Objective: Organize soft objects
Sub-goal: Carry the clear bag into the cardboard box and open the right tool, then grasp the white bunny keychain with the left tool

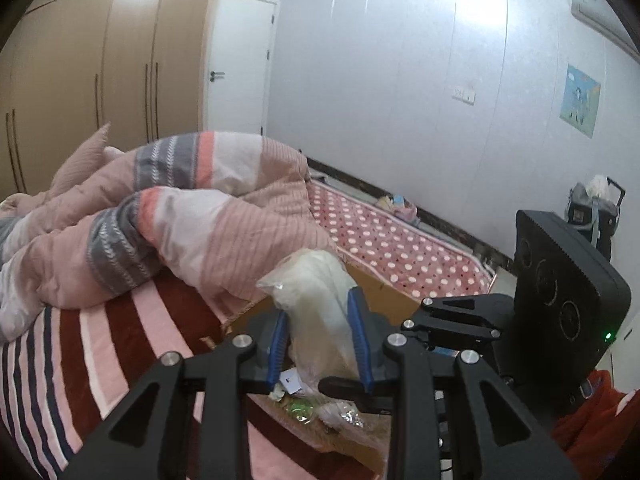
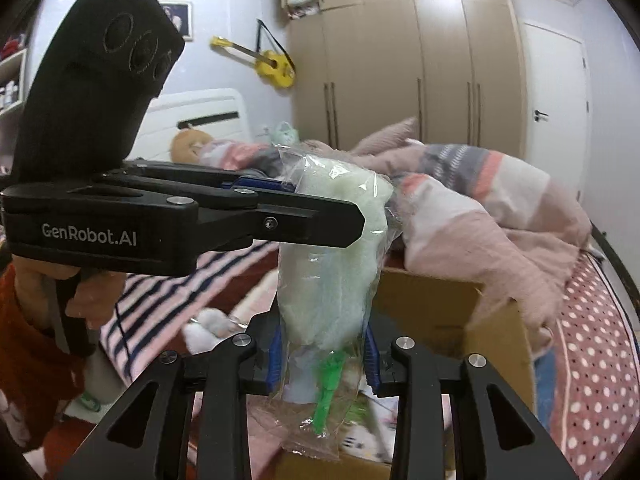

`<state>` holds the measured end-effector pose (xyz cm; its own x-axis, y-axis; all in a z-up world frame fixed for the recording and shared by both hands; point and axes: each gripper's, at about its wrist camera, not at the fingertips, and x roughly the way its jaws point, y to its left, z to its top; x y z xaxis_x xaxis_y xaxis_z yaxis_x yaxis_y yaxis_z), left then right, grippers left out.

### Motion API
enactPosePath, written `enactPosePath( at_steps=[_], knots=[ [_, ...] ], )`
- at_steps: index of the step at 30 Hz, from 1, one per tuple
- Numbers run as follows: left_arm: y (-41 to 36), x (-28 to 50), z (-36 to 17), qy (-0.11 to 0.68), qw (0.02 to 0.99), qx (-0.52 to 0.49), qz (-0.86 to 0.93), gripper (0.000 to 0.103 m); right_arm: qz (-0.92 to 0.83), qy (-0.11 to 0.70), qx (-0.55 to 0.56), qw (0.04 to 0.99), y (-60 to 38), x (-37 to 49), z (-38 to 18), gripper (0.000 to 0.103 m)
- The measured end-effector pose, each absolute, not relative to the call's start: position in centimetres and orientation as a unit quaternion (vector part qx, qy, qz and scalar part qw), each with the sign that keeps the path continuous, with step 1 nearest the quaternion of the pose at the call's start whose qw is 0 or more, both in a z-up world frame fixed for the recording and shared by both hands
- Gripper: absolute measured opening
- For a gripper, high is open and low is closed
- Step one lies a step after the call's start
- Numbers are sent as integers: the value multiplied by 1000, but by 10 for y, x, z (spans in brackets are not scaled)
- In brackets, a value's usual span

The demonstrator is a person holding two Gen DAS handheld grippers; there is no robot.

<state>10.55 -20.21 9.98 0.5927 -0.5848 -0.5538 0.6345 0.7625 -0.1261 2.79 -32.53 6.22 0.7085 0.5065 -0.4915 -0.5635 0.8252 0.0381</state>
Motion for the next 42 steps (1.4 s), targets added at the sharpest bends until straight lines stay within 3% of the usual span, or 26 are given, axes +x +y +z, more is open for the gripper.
enactPosePath(
  at_steps=[11, 14, 16, 19, 21, 25, 32, 34, 42],
  knots=[
    [-234, 141, 26, 371, 865, 94, -324, 27, 251, 310, -73, 914, -336, 67, -14, 32],
    [-237, 145, 16, 380, 862, 100, -320, 40, 242, 330, -70, 910, -337, 70, -25, 35],
    [-234, 144, 15, 374, 867, 99, -314, 58, 235, 340, -68, 908, -339, 72, -29, 44],
    [-227, 142, 21, 362, 877, 93, -300, 73, 226, 349, -66, 907, -341, 75, -30, 50],
    [-222, 141, 26, 356, 883, 89, -293, 74, 225, 352, -65, 906, -341, 77, -27, 51],
    [-203, 134, 42, 340, 892, 67, -289, 87, 219, 343, -68, 911, -338, 68, -13, 56],
    [-153, 108, 69, 309, 916, 65, -245, 92, 247, 296, -79, 919, -311, 33, 26, 57],
    [-132, 98, 74, 305, 923, 73, -221, 103, 262, 281, -81, 920, -297, 26, 36, 57],
    [-35, 71, 64, 305, 941, 61, -138, 103, 347, 273, -96, 892, -212, 16, 38, 66]
  ],
)
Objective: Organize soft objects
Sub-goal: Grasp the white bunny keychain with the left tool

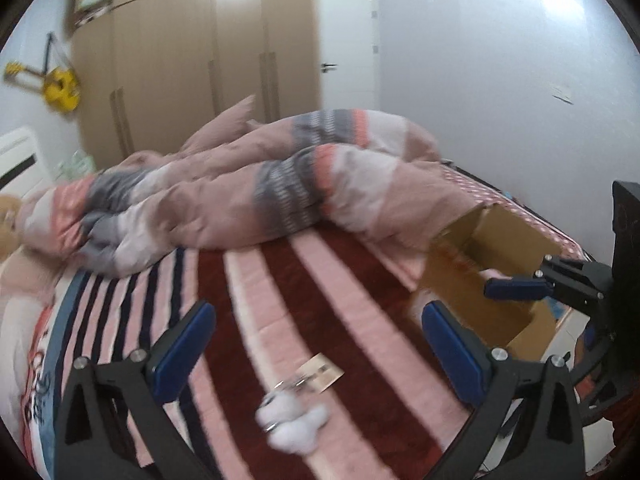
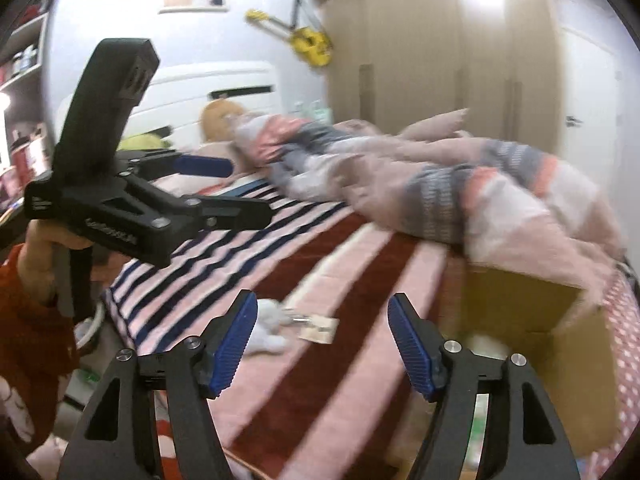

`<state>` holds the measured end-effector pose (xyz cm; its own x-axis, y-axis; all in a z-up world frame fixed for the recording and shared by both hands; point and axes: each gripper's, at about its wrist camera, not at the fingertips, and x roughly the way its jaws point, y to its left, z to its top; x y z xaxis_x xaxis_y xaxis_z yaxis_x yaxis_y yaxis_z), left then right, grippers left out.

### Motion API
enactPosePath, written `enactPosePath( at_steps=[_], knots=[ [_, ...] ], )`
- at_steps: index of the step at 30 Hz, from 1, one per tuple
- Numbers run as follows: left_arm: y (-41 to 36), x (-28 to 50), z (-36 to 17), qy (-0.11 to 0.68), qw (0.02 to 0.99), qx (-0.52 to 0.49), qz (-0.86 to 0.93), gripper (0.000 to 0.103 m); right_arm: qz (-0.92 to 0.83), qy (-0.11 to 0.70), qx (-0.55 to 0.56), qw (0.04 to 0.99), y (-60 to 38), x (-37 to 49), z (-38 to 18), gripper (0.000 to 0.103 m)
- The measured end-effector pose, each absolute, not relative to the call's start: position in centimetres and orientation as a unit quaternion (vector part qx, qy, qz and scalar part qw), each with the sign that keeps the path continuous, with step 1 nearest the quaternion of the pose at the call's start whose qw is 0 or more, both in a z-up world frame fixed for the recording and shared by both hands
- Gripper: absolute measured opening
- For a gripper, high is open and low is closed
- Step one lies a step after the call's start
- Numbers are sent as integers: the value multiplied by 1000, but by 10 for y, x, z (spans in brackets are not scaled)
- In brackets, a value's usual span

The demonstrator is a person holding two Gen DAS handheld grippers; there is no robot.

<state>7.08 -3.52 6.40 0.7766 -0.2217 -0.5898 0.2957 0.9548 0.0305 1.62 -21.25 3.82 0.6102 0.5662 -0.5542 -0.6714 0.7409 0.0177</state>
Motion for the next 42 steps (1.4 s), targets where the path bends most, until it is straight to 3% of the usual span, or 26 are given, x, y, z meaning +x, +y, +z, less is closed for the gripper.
enactPosePath(
  at_steps=[8, 18, 20, 23, 27, 32, 35, 37, 42],
  knots=[
    [45, 63, 12, 338, 935, 35, -102, 103, 408, 349, -99, 838, -118, 43, -43, 77],
    [104, 81, -80, 388, 913, -30, -119, 102, 411, 407, -128, 805, -67, 82, -132, 77],
    [106, 84, -90, 393, 910, -39, -126, 102, 409, 416, -137, 801, -63, 91, -141, 74],
    [109, 87, -101, 398, 906, -52, -135, 102, 407, 432, -149, 791, -61, 99, -152, 53],
    [101, 92, -107, 402, 900, -62, -154, 102, 416, 430, -138, 789, -67, 102, -149, 47],
    [82, 91, -96, 395, 889, -89, -214, 102, 422, 392, -128, 808, -77, 84, -123, 46],
    [65, 87, -79, 386, 885, -90, -244, 95, 426, 363, -118, 820, -86, 71, -98, 46],
    [52, 83, -65, 380, 885, -84, -255, 82, 427, 344, -114, 829, -93, 62, -81, 46],
    [20, 71, -25, 363, 880, -78, -297, 61, 421, 295, -97, 852, -119, 39, -33, 46]
  ],
)
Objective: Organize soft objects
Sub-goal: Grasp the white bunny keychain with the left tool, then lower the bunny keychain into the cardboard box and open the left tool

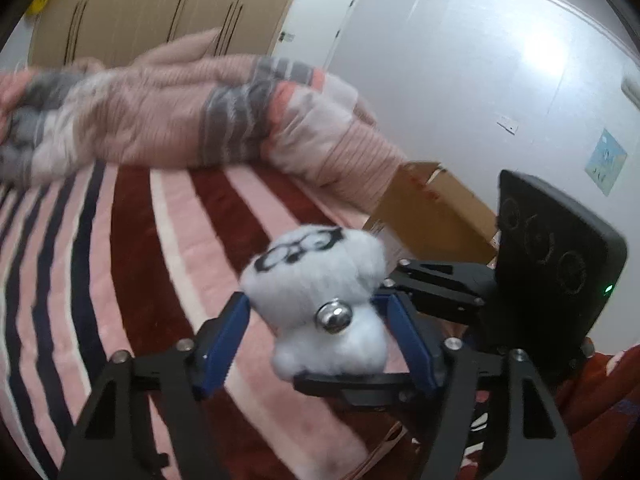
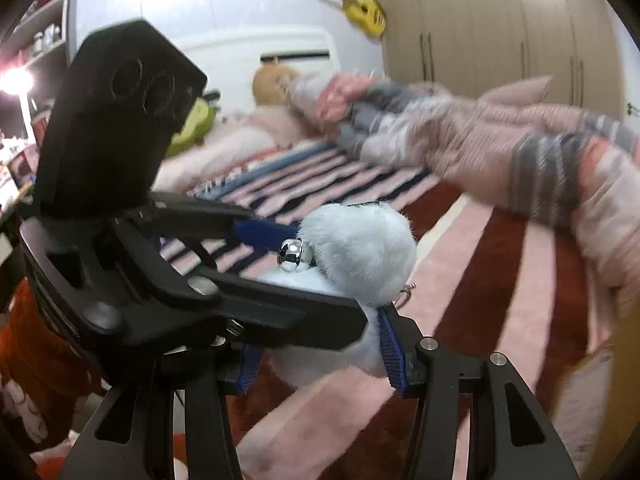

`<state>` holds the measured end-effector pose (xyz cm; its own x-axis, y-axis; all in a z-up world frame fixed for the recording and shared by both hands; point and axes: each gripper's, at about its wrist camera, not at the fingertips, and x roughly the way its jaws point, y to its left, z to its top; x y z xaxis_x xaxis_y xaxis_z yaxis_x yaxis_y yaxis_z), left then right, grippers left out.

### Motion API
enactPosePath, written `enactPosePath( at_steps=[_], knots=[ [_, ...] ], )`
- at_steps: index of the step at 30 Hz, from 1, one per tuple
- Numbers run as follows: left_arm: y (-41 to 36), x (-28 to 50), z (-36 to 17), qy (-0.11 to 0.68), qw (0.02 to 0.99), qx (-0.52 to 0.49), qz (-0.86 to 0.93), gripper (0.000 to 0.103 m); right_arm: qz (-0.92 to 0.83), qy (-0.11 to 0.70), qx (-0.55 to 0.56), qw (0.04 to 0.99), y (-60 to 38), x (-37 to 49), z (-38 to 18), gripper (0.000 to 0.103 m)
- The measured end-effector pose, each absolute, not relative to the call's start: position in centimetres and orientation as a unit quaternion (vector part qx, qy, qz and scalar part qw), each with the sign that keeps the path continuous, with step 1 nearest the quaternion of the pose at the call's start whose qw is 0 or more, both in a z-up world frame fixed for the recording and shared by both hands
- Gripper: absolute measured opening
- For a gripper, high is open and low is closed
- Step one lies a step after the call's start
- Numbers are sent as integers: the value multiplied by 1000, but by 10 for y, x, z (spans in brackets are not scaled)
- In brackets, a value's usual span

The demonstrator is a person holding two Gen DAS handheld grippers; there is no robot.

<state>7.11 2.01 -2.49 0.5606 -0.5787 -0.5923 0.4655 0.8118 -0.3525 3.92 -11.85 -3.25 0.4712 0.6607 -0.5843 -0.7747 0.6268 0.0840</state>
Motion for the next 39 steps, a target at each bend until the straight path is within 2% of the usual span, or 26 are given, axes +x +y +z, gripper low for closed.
enactPosePath(
  at_steps=[7, 12, 15, 21, 27, 29, 31, 33, 35, 37, 39],
  knots=[
    [-37, 58, 38, 319, 896, -39, -307, 56, 387, 239, -90, 886, -171, 15, 26, 46],
    [-83, 61, 66, 310, 891, -14, -332, 49, 354, 220, -71, 906, -218, 8, 51, 46],
    [-120, 70, 80, 310, 881, -1, -356, 49, 329, 213, -61, 918, -249, 7, 61, 46],
    [-180, 88, 87, 314, 866, 29, -387, 49, 286, 221, -48, 931, -301, 13, 68, 46],
    [-223, 109, 67, 350, 847, 45, -397, 49, 251, 266, -41, 930, -334, 31, 50, 46],
    [-231, 118, 57, 362, 843, 53, -395, 52, 245, 283, -41, 926, -339, 36, 39, 47],
    [-234, 124, 48, 372, 841, 60, -387, 71, 240, 301, -43, 922, -340, 41, 28, 50],
    [-232, 127, 44, 373, 847, 63, -373, 78, 228, 315, -47, 920, -340, 48, 17, 54],
    [-226, 130, 43, 370, 852, 61, -365, 81, 225, 326, -47, 917, -341, 52, 9, 55],
    [-218, 130, 44, 367, 858, 56, -355, 89, 227, 329, -41, 916, -344, 54, 6, 58],
    [-210, 129, 46, 359, 867, 51, -341, 89, 228, 328, -36, 916, -345, 53, 8, 58]
  ],
)
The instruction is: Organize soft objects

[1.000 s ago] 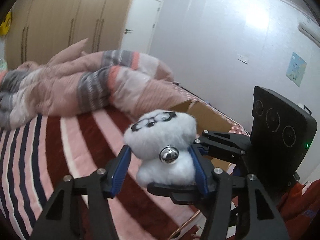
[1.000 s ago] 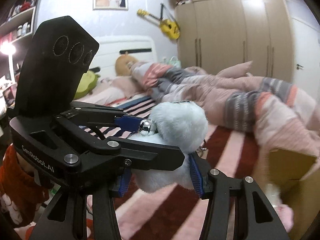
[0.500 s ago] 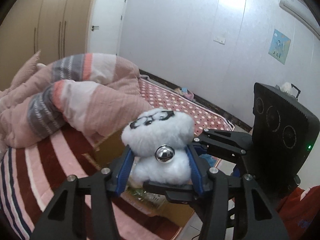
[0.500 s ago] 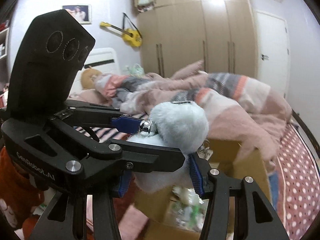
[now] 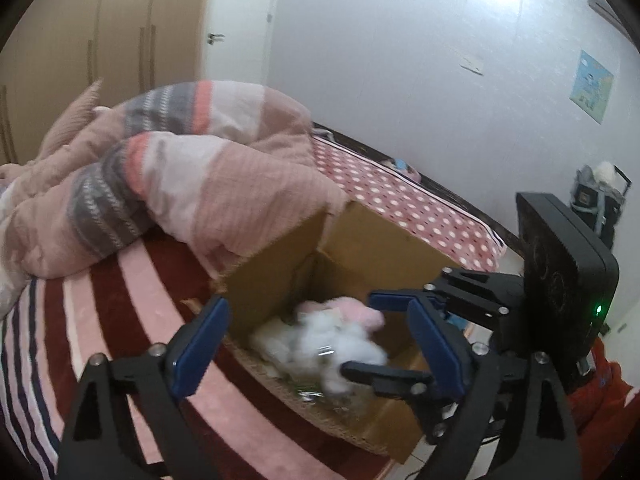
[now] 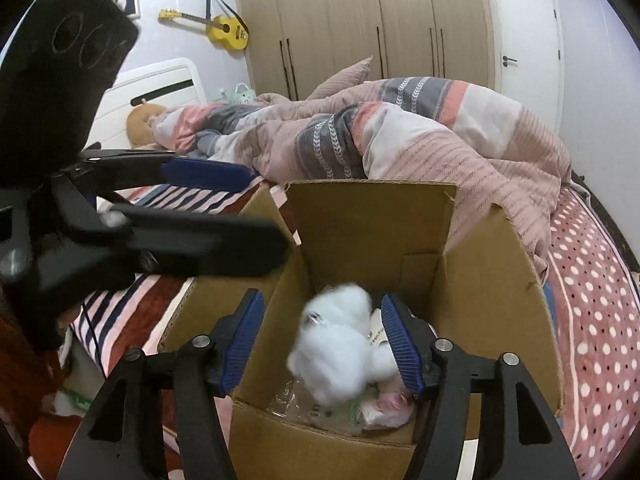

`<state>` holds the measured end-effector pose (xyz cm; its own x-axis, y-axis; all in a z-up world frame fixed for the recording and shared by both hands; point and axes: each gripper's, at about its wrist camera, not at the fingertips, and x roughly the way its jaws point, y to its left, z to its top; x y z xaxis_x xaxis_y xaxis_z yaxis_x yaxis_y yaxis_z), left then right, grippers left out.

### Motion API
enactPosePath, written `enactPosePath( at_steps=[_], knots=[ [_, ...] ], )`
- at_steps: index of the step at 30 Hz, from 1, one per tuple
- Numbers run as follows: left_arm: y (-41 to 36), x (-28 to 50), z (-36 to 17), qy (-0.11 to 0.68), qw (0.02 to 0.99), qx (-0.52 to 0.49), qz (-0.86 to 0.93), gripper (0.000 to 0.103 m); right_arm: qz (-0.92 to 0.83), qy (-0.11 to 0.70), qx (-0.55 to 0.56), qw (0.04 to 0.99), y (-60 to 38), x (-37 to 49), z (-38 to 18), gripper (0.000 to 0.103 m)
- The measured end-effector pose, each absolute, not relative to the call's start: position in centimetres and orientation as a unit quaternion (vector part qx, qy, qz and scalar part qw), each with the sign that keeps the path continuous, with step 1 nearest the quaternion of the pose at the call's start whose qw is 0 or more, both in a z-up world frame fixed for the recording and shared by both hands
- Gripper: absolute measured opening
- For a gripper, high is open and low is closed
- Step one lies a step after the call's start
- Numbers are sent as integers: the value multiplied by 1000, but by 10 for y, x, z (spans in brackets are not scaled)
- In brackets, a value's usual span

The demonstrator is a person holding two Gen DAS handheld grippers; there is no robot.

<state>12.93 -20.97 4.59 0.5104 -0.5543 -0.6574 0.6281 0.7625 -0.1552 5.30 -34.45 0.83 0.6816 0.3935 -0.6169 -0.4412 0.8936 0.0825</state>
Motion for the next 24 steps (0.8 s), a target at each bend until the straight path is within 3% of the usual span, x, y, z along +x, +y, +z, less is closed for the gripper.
enactPosePath(
  at_steps=[5, 7, 14, 16, 18, 24],
  knots=[
    [-187, 120, 59, 332, 891, 37, -307, 91, 228, 316, -41, 920, -342, 51, 19, 60],
    [-175, 112, 66, 315, 904, 29, -287, 103, 234, 306, -41, 922, -340, 49, 25, 63],
    [-133, 64, 92, 237, 955, 16, -176, 102, 273, 222, -54, 934, -332, 28, 52, 82],
    [-123, 46, 95, 215, 969, 22, -121, 102, 287, 192, -55, 937, -331, 21, 59, 95],
    [-117, 34, 95, 203, 975, 25, -84, 102, 300, 163, -57, 938, -328, 14, 66, 101],
    [-85, 9, 77, 199, 980, -14, -25, 102, 327, 117, -65, 936, -318, 0, 72, 103]
  ],
)
